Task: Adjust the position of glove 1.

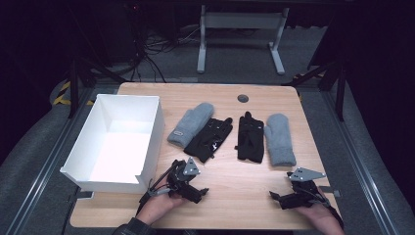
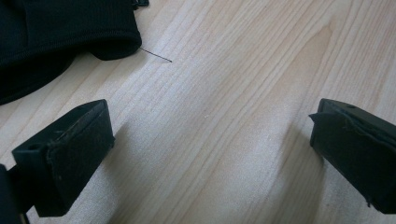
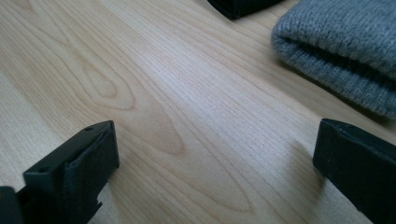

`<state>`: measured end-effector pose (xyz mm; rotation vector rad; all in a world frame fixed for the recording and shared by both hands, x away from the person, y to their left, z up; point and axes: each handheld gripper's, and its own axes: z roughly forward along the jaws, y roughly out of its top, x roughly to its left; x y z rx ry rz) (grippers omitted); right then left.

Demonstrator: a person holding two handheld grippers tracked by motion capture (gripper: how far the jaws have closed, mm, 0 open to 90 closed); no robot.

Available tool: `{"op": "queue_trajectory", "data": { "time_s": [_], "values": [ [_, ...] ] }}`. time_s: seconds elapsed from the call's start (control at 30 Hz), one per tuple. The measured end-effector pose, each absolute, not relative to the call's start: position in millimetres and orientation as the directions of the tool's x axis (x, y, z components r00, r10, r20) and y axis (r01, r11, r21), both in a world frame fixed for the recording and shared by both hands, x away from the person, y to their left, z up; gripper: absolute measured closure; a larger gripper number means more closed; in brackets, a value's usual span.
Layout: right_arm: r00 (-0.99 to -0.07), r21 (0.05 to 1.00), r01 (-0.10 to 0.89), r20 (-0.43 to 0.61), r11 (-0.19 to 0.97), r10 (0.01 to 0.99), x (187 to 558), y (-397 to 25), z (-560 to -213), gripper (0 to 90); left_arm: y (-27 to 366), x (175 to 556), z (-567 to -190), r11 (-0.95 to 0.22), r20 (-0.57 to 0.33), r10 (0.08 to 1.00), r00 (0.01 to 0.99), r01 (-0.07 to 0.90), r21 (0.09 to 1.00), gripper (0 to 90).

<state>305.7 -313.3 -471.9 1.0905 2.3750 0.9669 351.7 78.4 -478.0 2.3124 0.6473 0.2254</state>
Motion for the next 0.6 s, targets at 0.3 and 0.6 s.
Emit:
{"op": "queue_trajectory", "data": {
  "time_s": [0.3,0.6],
  "values": [
    [-0.661,0.715,0.512,-0.026,0.476,0.750,300.1,-315.9,-459.1,32.3,78.3,354.1,-478.3,-0.627,-0.023,0.488,0.873,0.368,0.686,0.0],
    [-0.680,0.757,0.449,-0.056,0.475,0.731,317.9,-318.4,-434.7,81.8,80.9,353.2,-478.4,-0.627,-0.023,0.487,0.873,0.368,0.687,0.1]
  ]
}}
